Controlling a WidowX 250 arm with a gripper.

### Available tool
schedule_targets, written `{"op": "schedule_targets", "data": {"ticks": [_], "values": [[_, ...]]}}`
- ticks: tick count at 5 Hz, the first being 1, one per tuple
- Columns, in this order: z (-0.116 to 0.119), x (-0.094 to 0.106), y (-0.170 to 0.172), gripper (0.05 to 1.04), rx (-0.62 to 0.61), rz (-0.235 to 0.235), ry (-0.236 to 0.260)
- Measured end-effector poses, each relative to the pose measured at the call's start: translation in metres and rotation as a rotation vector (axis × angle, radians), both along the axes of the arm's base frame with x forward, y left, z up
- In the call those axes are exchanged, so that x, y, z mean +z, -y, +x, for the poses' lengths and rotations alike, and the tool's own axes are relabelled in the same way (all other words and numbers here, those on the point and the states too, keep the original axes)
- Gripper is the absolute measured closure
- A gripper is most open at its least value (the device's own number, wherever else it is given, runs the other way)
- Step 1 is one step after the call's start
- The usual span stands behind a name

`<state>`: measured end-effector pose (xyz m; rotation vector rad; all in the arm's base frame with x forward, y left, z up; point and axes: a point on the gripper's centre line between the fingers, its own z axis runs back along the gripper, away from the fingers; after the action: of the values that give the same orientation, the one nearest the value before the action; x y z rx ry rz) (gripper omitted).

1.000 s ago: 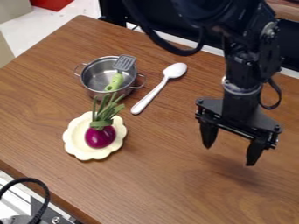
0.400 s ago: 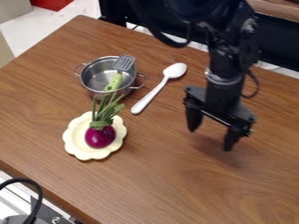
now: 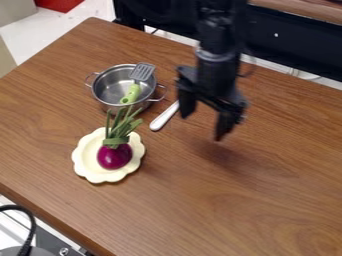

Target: Move the silver pot beside the white object

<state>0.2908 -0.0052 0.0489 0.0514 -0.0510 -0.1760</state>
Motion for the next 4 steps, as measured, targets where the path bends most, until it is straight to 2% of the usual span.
{"op": "schedule_targets", "data": {"ticks": [1,2,3,4], "values": [[0.013,0.007,-0.03,0.085,0.007,0.003,0.057],[0.026,0.01,-0.059,0.085,0.03,0.012,0.071],[0.035,0.007,-0.077,0.085,0.053,-0.006,0.042],[0.038,-0.009,-0.082,0.085,0.066,-0.011,0.021]]}}
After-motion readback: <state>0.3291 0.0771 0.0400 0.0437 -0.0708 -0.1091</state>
